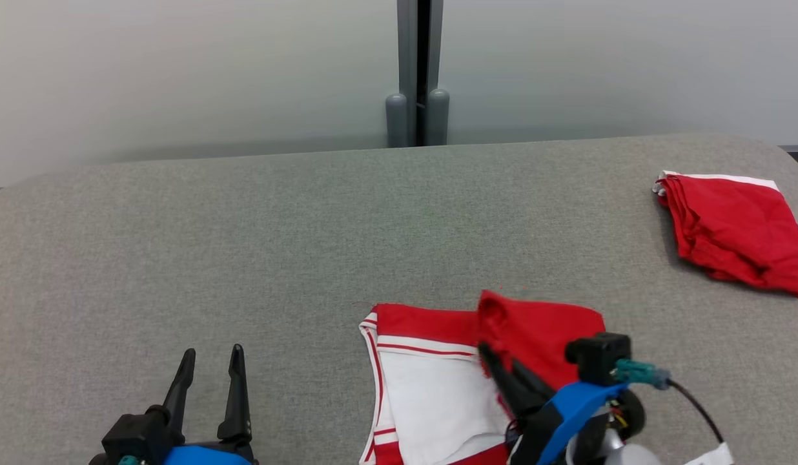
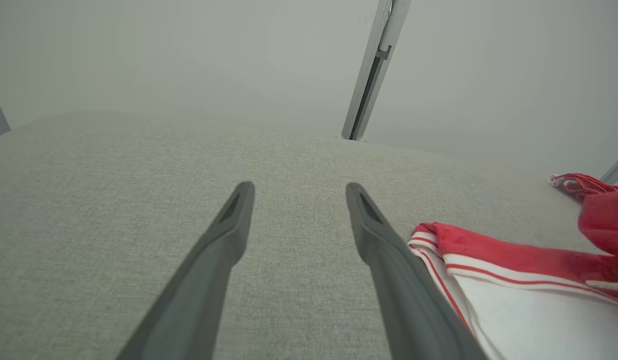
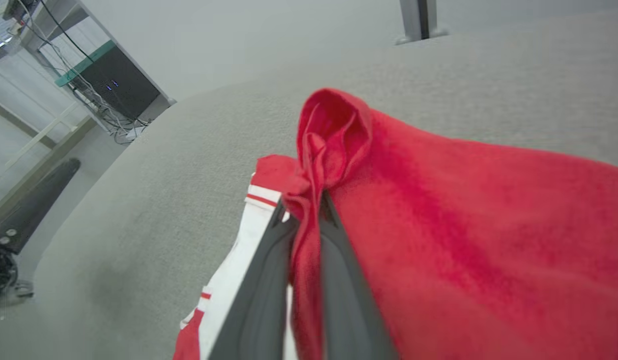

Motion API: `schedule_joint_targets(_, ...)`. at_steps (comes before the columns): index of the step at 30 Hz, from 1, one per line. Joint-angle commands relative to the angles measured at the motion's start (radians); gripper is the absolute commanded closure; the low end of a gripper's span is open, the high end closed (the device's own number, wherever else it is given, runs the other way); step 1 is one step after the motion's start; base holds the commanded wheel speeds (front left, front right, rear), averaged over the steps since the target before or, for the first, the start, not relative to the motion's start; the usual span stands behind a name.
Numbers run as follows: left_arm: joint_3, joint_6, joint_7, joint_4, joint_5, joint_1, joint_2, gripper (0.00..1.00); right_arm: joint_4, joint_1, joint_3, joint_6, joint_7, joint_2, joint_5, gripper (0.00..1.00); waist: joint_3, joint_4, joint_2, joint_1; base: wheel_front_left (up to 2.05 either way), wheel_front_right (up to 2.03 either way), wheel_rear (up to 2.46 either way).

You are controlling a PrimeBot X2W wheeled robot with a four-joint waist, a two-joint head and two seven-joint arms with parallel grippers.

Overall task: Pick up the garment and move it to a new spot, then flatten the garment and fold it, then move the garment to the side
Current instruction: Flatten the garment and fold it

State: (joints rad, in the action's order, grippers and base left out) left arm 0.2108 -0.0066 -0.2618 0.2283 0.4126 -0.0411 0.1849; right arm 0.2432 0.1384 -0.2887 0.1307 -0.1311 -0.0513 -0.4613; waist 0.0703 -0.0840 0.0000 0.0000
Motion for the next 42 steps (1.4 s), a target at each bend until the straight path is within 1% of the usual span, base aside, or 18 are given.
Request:
schedule_joint_targets(1,-0.001,-0.004,-0.004,0.003,-0.006,0.017,-0.001,0.00,0.010,0.014,-0.043,0.000,0.010,-0.001,-0.026,1.00,0.003,0.011,0.0000,0.0000,0.00,0.00,0.00)
schedule_joint_targets(3,-0.004,-0.004,-0.004,0.004,-0.009,0.020,-0.003,0.00,0.030,0.037,-0.104,0.000,0.025,-0.002,-0.059,1.00,0.004,0.022,0.0000,0.0000,0.00,0.00,0.00)
schedule_joint_targets(5,-0.008,-0.006,-0.004,0.006,-0.009,0.021,-0.007,0.00,0.067,0.060,-0.144,0.000,0.042,-0.002,-0.085,1.00,0.005,0.031,0.0000,0.0000,0.00,0.00,0.00)
schedule_joint_targets(12,-0.014,-0.012,-0.004,0.013,-0.020,0.020,-0.019,0.00,0.202,0.152,-0.250,0.000,0.089,-0.001,-0.146,1.00,0.010,0.057,0.0000,0.0000,0.00,0.00,0.00)
schedule_joint_targets(13,-0.014,-0.012,-0.004,0.013,-0.020,0.020,-0.019,0.00,0.202,0.152,-0.250,0.000,0.089,-0.001,-0.146,1.00,0.010,0.057,0.0000,0.0000,0.00,0.00,0.00)
schedule_joint_targets(18,-0.021,-0.018,-0.004,0.016,-0.025,0.025,-0.027,0.00,0.282,0.204,-0.328,0.000,0.117,0.000,-0.199,1.00,0.014,0.061,0.0000,0.0000,0.00,0.00,0.00)
schedule_joint_targets(19,-0.021,-0.019,-0.004,0.017,-0.027,0.026,-0.028,0.00,0.291,0.214,-0.349,0.000,0.123,0.000,-0.217,0.78,0.015,0.062,0.0000,0.0000,0.00,0.00,0.00)
schedule_joint_targets(20,-0.022,-0.019,-0.004,0.018,-0.028,0.028,-0.029,0.00,0.301,0.222,-0.365,0.000,0.128,0.000,-0.238,0.41,0.015,0.062,0.0000,0.0000,0.00,0.00,0.00)
schedule_joint_targets(21,-0.022,-0.021,-0.004,0.019,-0.031,0.029,-0.031,0.00,0.305,0.232,-0.390,0.000,0.137,0.000,-0.254,0.00,0.016,0.062,0.0000,0.0000,0.00,0.00,0.00)
schedule_joint_targets(23,-0.020,-0.024,-0.004,0.022,-0.031,0.033,-0.034,0.00,0.318,0.248,-0.428,0.000,0.153,0.000,-0.281,0.00,0.016,0.062,0.0000,0.0000,0.00,0.00,0.00)
schedule_joint_targets(26,-0.021,-0.028,-0.004,0.025,-0.036,0.032,-0.039,0.00,0.337,0.268,-0.453,0.000,0.197,-0.001,-0.312,0.00,0.016,0.062,0.0000,0.0000,0.00,0.00,0.00)
schedule_joint_targets(28,-0.024,-0.029,-0.004,0.026,-0.039,0.033,-0.040,0.00,0.358,0.286,-0.456,0.000,0.238,-0.001,-0.291,0.00,0.016,0.060,0.0000,0.0000,0.00,0.00,0.00)
schedule_joint_targets(31,-0.018,-0.035,-0.004,0.027,-0.046,0.041,-0.043,0.00,0.400,0.307,-0.430,0.000,0.310,-0.001,-0.234,0.00,0.015,0.056,0.0000,0.0000,0.00,0.00,0.00)
schedule_joint_targets(34,-0.007,-0.042,-0.004,0.031,-0.053,0.054,-0.046,0.00,0.438,0.321,-0.365,0.000,0.364,-0.001,-0.141,0.00,0.010,0.049,0.0000,0.0000,0.00,0.00,0.00)
schedule_joint_targets(36,0.006,-0.045,-0.004,0.039,-0.062,0.064,-0.044,0.00,0.446,0.316,-0.298,0.000,0.383,-0.001,-0.082,0.00,0.005,0.045,0.0000,0.0000,0.00,0.00,0.00)
schedule_joint_targets(40,0.029,-0.053,-0.001,0.056,-0.074,0.093,-0.049,0.00,0.419,0.270,-0.141,0.000,0.395,-0.001,0.063,0.00,-0.008,0.034,0.0000,0.0000,0.00,0.00,0.00)
schedule_joint_targets(42,0.041,-0.052,0.002,0.066,-0.079,0.105,-0.054,0.00,0.372,0.237,-0.057,0.000,0.396,-0.001,0.132,0.00,-0.016,0.028,0.0000,0.0000,0.00,0.00,0.00)
